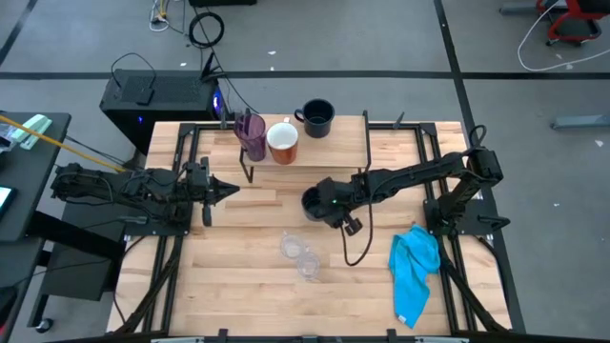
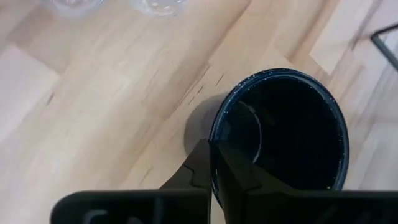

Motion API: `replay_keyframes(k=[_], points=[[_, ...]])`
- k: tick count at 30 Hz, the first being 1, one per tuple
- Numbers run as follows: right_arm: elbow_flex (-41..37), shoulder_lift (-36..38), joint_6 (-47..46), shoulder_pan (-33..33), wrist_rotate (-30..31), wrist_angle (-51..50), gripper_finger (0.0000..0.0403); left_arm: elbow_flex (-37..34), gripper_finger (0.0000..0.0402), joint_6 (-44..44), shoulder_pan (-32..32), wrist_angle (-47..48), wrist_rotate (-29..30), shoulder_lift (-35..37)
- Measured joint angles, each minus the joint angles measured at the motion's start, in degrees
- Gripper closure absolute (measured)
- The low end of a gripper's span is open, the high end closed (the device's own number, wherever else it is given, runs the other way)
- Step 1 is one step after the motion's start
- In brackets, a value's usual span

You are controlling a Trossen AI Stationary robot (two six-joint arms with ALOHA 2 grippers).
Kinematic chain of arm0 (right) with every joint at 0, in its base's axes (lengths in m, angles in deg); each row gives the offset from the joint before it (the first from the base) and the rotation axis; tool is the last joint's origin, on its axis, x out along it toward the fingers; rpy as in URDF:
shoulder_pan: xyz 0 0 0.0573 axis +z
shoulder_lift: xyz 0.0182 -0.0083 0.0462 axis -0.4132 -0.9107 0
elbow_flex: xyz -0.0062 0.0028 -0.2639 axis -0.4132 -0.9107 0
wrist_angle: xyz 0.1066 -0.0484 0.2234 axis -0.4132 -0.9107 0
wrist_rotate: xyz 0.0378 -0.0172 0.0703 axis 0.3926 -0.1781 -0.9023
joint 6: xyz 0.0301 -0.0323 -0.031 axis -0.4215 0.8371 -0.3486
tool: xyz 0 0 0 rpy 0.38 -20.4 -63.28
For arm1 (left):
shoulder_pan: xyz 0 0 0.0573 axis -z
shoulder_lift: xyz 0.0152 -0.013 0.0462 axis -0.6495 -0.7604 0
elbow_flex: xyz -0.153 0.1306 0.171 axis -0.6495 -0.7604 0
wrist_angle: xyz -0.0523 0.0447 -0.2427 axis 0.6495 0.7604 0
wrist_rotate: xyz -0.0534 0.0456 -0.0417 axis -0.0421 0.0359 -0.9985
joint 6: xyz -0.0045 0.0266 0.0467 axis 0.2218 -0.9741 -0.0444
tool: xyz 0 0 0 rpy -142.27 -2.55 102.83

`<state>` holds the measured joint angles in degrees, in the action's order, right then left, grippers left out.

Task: Stack small to large cups/mugs on shelf
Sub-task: Put the dark blue mug on the shelf

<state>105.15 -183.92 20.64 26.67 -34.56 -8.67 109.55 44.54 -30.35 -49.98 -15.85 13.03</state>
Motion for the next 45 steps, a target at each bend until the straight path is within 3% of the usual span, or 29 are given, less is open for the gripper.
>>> replay_keyframes(k=[9,15,22,28,32,37,45], points=[[-0.1,0.2,13.3,0.0,-0.2,-0.3,0.0376,0.0,0.0381,0.8,0.0,0.0,0.0,0.0],[-0.2,0.5,13.1,0.0,-0.4,-0.4,0.0370,0.0,0.0389,1.0,0.0,-0.1,0.0,0.0],[0.2,0.6,1.8,0.0,-0.5,-0.5,0.0298,0.0,0.0379,1.2,0.0,-0.1,0.0,0.0],[4.1,1.1,-18.7,0.9,-0.5,0.0,0.0223,0.0,0.0382,1.2,0.0,0.0,0.0,0.0],[4.6,0.7,-34.6,1.4,0.0,6.8,0.0192,0.0,0.0387,1.4,0.0,0.0,0.0,0.0],[4.6,-0.7,-49.2,2.1,4.8,14.0,0.0184,0.0,0.0383,2.0,0.0,0.1,0.0,0.0],[4.5,-1.7,-57.1,3.2,9.0,13.4,0.0211,0.0,0.0380,2.7,0.0,0.7,0.0,0.0]])
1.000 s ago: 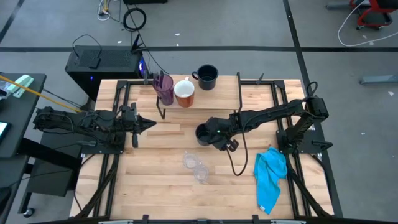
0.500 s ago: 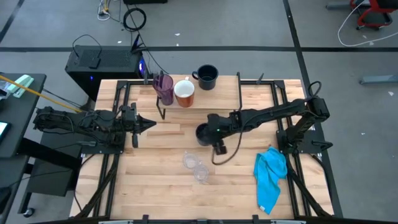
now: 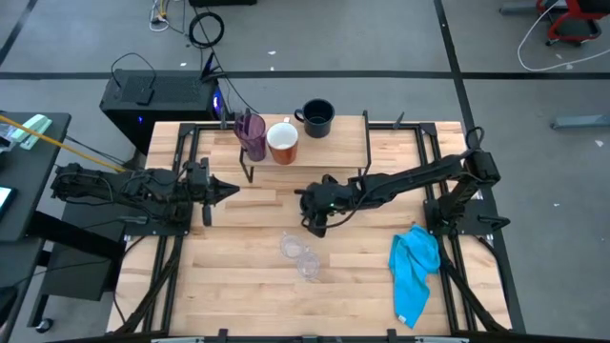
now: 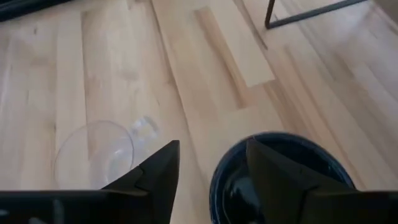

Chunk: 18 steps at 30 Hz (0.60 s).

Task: Stack small to large cups/mugs on shelf
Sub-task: Put the dark blue mug on the shelf

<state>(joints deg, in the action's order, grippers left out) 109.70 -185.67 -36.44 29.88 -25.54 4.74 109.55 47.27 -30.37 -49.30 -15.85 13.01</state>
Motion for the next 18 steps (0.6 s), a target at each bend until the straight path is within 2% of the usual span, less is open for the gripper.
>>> replay_keyframes(k=[6,18], points=[[-0.1,-4.5,0.5,0.0,0.0,0.9,0.0225,0.0,0.0387,0.0,0.0,0.1,0.0,0.0],[0.0,-7.3,0.2,-0.1,1.5,1.0,0.0246,0.0,0.0379,0.0,0.0,0.3,0.0,0.0]])
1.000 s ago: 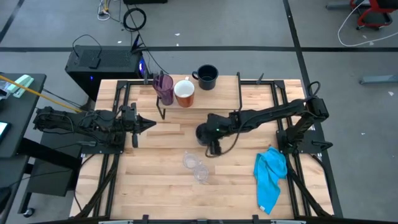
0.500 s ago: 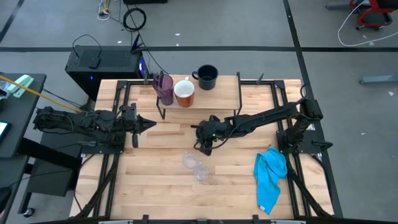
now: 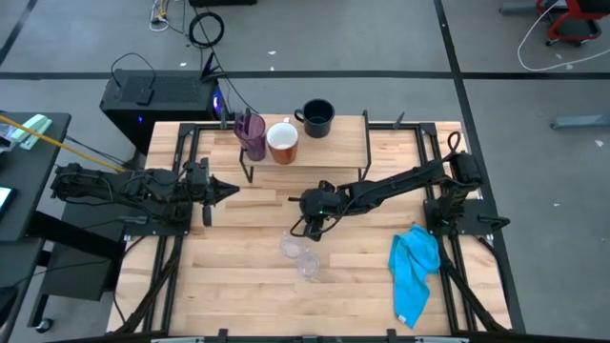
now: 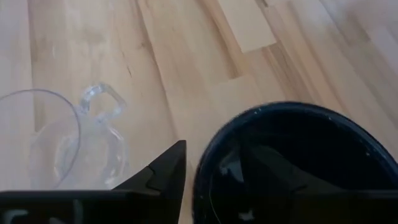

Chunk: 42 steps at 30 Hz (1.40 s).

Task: Stack small to large cups/mugs on shelf
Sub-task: Put the dark blue mug on the shelf

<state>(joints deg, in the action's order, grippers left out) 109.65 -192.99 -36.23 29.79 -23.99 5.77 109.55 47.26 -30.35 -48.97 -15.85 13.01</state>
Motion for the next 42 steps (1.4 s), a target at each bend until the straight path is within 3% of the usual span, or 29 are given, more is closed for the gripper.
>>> replay_keyframes(k=[13,22,27,36,42], points=[[0.0,-0.1,1.9,-0.4,-0.1,-0.8,0.0329,0.0,0.0380,0.0,0.0,0.4,0.0,0.0],[0.0,1.8,12.8,-1.3,-5.2,-6.3,0.0384,0.0,0.0385,0.0,0.0,0.5,0.0,0.0],[0.0,3.6,21.9,-3.3,-11.6,-10.8,0.0374,0.0,0.0387,0.0,0.0,0.6,0.0,0.0],[0.0,6.0,55.3,-3.2,-18.8,-20.1,0.0379,0.0,0.0378,0.0,0.0,0.7,0.0,0.0],[0.0,6.6,61.8,-3.5,-18.8,-20.4,0.0368,0.0,0.0386,0.0,0.0,0.7,0.0,0.0]])
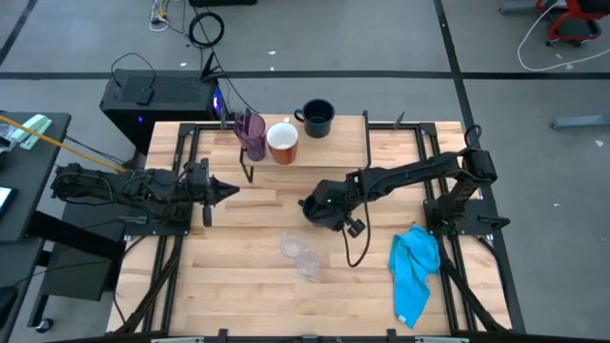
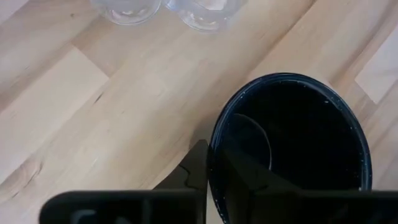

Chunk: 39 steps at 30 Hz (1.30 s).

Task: Stack small to large cups/mugs on shelf
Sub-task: Put the dark blue mug on the shelf

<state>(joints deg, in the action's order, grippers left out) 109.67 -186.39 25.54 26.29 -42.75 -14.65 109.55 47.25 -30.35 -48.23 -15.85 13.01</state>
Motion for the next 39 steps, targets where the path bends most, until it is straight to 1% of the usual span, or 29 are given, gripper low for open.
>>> replay_keyframes(k=[6,11,17,20,23,25,27,29,31,36,39], points=[[0.0,0.0,-2.3,-1.2,-0.1,-0.4,0.0355,0.0,0.0384,0.0,0.0,0.0,0.0,0.0],[0.0,0.0,-2.5,-1.1,0.0,-1.7,0.0324,0.0,0.0378,0.0,0.0,0.0,0.0,0.0],[0.0,0.0,-5.9,-1.2,1.2,-2.6,0.0288,0.0,0.0382,0.0,0.0,0.0,0.0,0.0],[0.7,0.0,-10.7,-1.1,1.1,-2.7,0.0273,0.0,0.0385,0.0,0.0,0.0,0.0,0.0],[2.6,0.0,-17.8,-1.1,1.1,-1.9,0.0258,0.0,0.0383,0.0,0.0,0.0,0.0,0.0],[3.6,0.0,-24.5,-1.1,1.4,0.4,0.0250,0.0,0.0380,0.0,0.0,0.0,0.0,0.0],[4.1,0.0,-30.9,-1.1,2.9,3.7,0.0243,0.0,0.0377,0.0,0.0,0.0,0.0,0.0],[4.1,0.0,-33.3,-0.8,3.3,4.1,0.0237,0.0,0.0378,0.0,0.0,0.0,0.0,0.0],[4.1,0.0,-32.2,-0.2,3.3,2.1,0.0234,0.0,0.0381,0.0,0.0,0.0,0.0,0.0],[4.1,0.1,-23.0,1.2,3.3,-4.7,0.0230,0.0,0.0387,0.0,0.0,0.5,0.0,0.0],[4.1,0.2,-20.1,1.7,4.7,-4.8,0.0230,0.0,0.0386,0.0,0.0,0.5,0.0,0.0]])
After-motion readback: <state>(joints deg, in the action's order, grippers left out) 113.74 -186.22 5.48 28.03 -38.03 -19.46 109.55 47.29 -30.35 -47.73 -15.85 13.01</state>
